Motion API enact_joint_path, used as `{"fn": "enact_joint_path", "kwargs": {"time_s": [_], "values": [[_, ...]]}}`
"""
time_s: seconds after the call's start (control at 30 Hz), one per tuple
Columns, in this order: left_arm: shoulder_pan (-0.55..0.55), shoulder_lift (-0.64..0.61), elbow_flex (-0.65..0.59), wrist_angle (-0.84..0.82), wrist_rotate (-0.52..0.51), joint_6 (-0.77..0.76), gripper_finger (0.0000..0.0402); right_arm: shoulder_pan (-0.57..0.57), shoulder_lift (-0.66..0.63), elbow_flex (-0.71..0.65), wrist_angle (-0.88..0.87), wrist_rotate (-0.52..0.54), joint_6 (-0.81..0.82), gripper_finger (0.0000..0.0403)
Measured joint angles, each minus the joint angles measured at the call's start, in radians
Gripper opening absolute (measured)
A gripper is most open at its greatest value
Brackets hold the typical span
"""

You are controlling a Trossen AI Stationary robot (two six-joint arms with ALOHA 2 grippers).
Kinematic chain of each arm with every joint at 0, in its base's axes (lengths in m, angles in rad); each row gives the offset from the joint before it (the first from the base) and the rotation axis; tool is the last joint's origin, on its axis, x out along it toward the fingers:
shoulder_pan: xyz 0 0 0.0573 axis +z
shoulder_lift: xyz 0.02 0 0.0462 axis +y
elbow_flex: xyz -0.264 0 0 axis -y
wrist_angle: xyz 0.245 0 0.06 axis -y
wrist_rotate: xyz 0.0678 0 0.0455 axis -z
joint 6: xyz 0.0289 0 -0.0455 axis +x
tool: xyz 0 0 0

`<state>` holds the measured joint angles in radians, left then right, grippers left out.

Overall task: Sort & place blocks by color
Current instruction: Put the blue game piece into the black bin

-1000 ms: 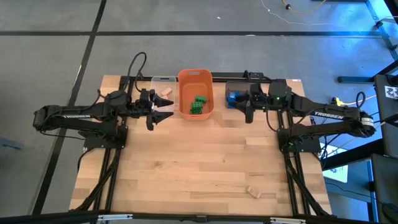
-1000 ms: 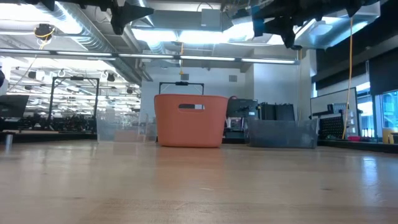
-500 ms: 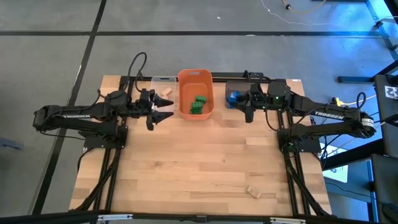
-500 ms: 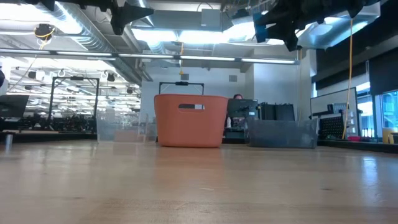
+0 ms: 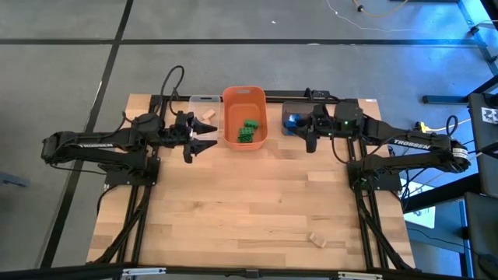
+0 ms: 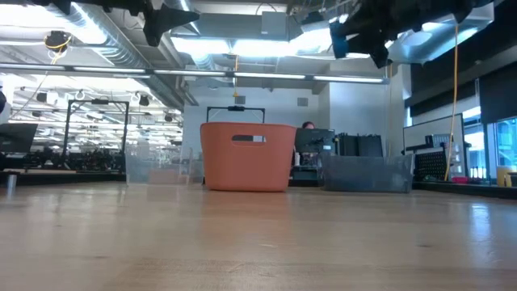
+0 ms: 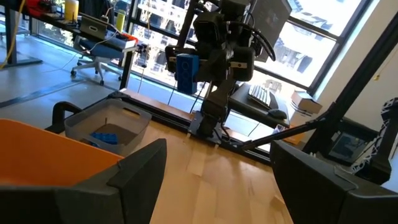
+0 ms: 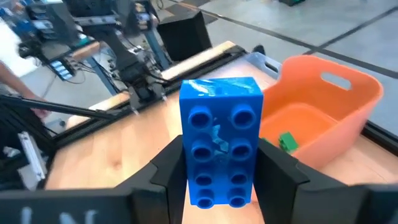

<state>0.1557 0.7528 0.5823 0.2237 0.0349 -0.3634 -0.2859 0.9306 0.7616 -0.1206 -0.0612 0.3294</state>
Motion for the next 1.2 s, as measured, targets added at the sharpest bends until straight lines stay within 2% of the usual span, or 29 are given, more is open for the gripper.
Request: {"fn": "enact_joint_path", "kwargs": {"time_s": [0.17, 0.57, 0.87, 1.07, 1.2], "values": [[0.000, 0.000, 0.000, -0.010, 0.000, 0.000, 0.0277, 0.000, 0.000, -0.001, -0.096, 0.093, 0.010, 0.0140], [0.001, 0.000, 0.000, -0.010, 0.002, 0.000, 0.0277, 0.000, 0.000, -0.002, -0.354, 0.348, 0.151, 0.0140], [0.001, 0.000, 0.000, -0.010, 0.002, 0.000, 0.0277, -0.052, 0.017, -0.002, -0.407, 0.384, 0.256, 0.0140], [0.001, 0.000, 0.000, -0.010, 0.002, 0.000, 0.0277, -0.131, 0.077, -0.002, -0.422, 0.392, 0.321, 0.0140], [0.001, 0.000, 0.000, -0.010, 0.002, 0.000, 0.0277, -0.177, 0.140, -0.002, -0.415, 0.445, 0.351, 0.0140]]}}
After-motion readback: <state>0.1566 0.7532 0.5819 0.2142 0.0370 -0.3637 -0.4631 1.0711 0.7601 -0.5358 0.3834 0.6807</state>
